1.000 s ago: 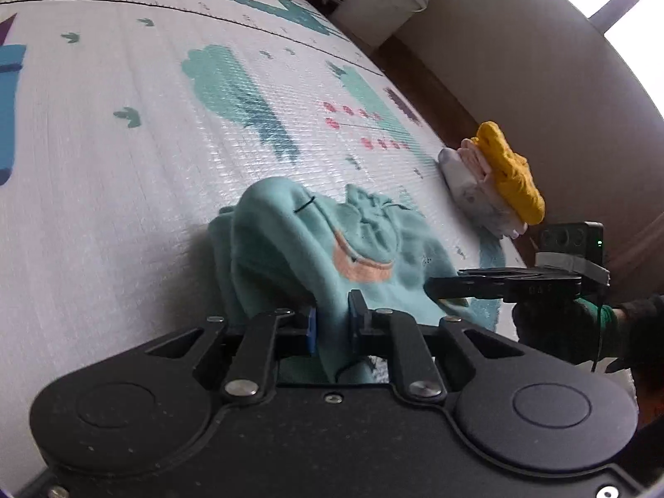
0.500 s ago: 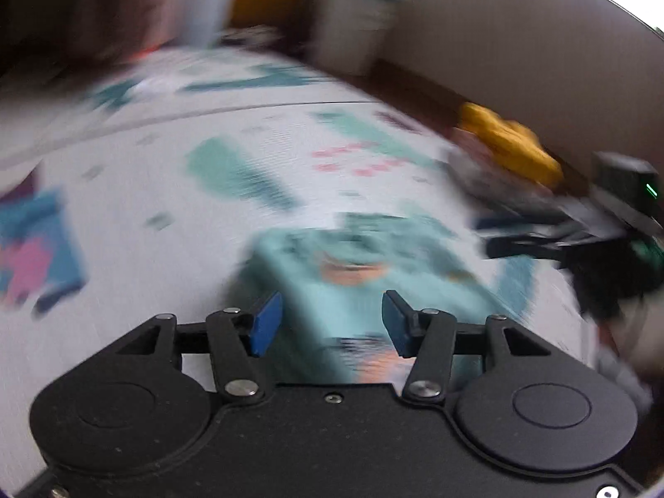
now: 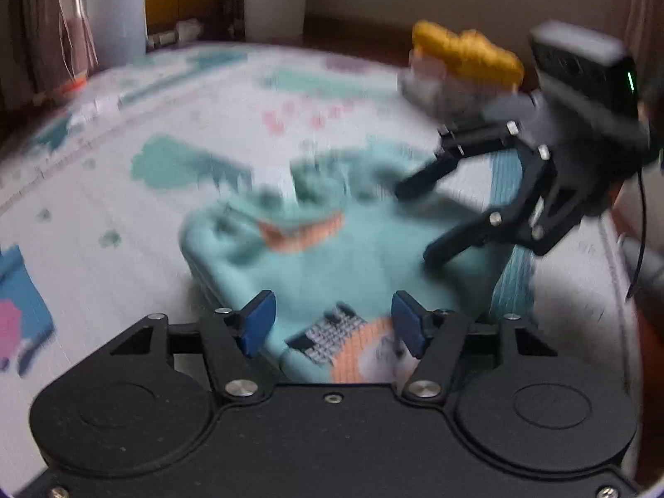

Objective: Fold clothes

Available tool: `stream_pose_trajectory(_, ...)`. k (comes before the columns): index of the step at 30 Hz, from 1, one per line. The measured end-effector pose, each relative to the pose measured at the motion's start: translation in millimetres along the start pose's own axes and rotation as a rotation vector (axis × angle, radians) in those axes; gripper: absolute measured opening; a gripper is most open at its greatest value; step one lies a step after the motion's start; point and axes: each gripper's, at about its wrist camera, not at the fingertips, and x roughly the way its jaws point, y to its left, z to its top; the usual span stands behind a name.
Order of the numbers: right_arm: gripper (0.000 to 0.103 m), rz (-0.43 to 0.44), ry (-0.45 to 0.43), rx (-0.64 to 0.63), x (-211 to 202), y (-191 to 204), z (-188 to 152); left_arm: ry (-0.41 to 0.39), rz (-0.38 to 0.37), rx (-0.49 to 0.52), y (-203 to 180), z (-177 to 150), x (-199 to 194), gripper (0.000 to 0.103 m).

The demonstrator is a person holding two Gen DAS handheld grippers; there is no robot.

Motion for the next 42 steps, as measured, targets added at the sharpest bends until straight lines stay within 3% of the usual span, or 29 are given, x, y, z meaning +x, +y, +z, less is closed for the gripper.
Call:
stream_pose_trajectory(4,0.065,-0.098,-0.072,-0.001,-13,2,4,-0.005,0.002,0.076,6,17,7,0.063)
stream_pose_trajectory(6,0.066,-0.101,-0.043,-0.041,-3,-4,7,0.021,0.005,0.107,12,22,22,0.063)
stream_pose_trajectory(8,0.07,-0.1,0.041,-0.052,18,-15,7,0.07,0.011,0.121,19,23,43,0.064)
stream_pose_trajectory(10,0.072,-0.049,0.113,0.067,31,-36,5,0.142,-0.006,0.107,26,16,62,0.065)
stream_pose_trajectory(13,0.072,-0.029,0.096,0.032,28,-38,5,0.136,-0.018,0.085,31,15,65,0.067)
stream_pose_trajectory(16,0.068,-0.035,0.039,-0.007,13,-29,10,0.152,-0.008,0.081,28,26,55,0.067)
stream_pose_trajectory(19,0.067,-0.036,-0.022,-0.035,-6,-15,10,0.057,-0.012,0.1,17,30,14,0.067)
stream_pose_trajectory(22,0.066,-0.027,-0.072,-0.055,-25,7,-3,0.019,-0.03,0.105,0,21,-9,0.067)
stream_pose_trajectory(24,0.064,-0.008,-0.067,-0.075,-30,20,-9,0.027,-0.055,0.106,-13,14,-11,0.067)
stream_pose_trajectory(26,0.061,0.003,-0.002,-0.063,-21,21,-16,0.071,-0.074,0.114,-22,6,-1,0.067)
stream_pose_trajectory(28,0.062,0.022,0.049,0.021,-7,12,-24,0.125,-0.031,0.097,-22,-5,14,0.068)
stream_pose_trajectory(30,0.063,0.058,0.053,0.099,1,1,-31,0.126,-0.02,0.061,-19,-13,24,0.073)
stream_pose_trajectory(34,0.063,0.038,0.041,0.069,-5,11,-33,0.128,-0.015,0.075,-21,-13,23,0.074)
stream_pose_trajectory(38,0.059,-0.045,-0.075,0.185,-36,12,-22,0.032,-0.004,-0.024,-19,4,-4,0.061)
stream_pose_trajectory(39,0.057,-0.057,-0.078,0.201,-36,10,-21,0.011,0.004,-0.057,-19,7,-5,0.053)
stream_pose_trajectory(40,0.049,-0.066,-0.077,0.212,-35,8,-21,0.002,0.003,-0.08,-21,9,-3,0.049)
stream_pose_trajectory(41,0.041,-0.065,-0.055,0.183,-30,9,-21,0.005,-0.003,-0.083,-25,11,2,0.043)
stream_pose_trajectory(42,0.039,-0.064,-0.032,0.153,-25,10,-21,0.013,-0.002,-0.065,-30,12,8,0.04)
